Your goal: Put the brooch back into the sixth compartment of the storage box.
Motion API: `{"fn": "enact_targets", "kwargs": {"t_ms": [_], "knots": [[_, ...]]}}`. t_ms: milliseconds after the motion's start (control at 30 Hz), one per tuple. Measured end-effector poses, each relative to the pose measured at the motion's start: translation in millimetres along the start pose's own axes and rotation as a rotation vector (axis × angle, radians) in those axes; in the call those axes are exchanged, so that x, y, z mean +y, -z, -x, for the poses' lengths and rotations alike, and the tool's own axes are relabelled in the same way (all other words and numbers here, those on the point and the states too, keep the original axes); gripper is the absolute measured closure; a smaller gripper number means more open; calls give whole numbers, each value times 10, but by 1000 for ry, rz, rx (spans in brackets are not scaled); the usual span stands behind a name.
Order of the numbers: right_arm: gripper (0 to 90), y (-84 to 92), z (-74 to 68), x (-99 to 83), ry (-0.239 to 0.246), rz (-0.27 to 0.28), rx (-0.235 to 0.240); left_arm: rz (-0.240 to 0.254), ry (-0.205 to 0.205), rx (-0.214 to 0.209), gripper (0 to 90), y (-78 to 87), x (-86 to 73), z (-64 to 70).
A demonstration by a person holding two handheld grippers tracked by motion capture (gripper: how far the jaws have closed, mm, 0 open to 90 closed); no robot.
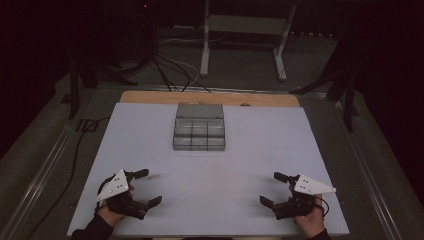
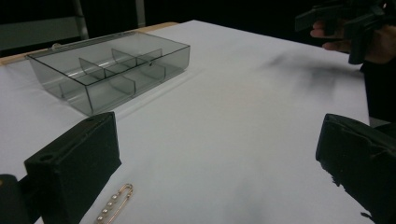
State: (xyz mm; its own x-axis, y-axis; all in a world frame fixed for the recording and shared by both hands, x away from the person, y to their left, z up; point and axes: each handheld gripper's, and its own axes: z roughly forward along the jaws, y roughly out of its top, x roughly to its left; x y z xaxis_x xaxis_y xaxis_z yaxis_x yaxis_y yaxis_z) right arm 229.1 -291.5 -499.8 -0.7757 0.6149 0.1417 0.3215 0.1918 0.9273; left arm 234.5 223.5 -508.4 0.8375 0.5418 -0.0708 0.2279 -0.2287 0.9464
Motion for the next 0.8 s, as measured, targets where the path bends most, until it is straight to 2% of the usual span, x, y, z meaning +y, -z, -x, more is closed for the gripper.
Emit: {"fn": "enact_targets", "kwargs": {"t_ms": [200,333,400,500,800], "knots": [[0,6,4,0,-1,-2,-11,-18,-9,3,11,-6,-5,1],[0,-18,6,6,1,-25,-4,-33,3,-1,11,-13,-11,-13],[0,-25,4,12,-5,-18,0,-61,-10,-4,11,-23,-7,-6],[0,-21,11,22,-15,-6,12,-68,-21,-19,11,-23,7,17],[0,11,9,39,-33,27,20,-63,-68,-62,11,2,155,52]]}}
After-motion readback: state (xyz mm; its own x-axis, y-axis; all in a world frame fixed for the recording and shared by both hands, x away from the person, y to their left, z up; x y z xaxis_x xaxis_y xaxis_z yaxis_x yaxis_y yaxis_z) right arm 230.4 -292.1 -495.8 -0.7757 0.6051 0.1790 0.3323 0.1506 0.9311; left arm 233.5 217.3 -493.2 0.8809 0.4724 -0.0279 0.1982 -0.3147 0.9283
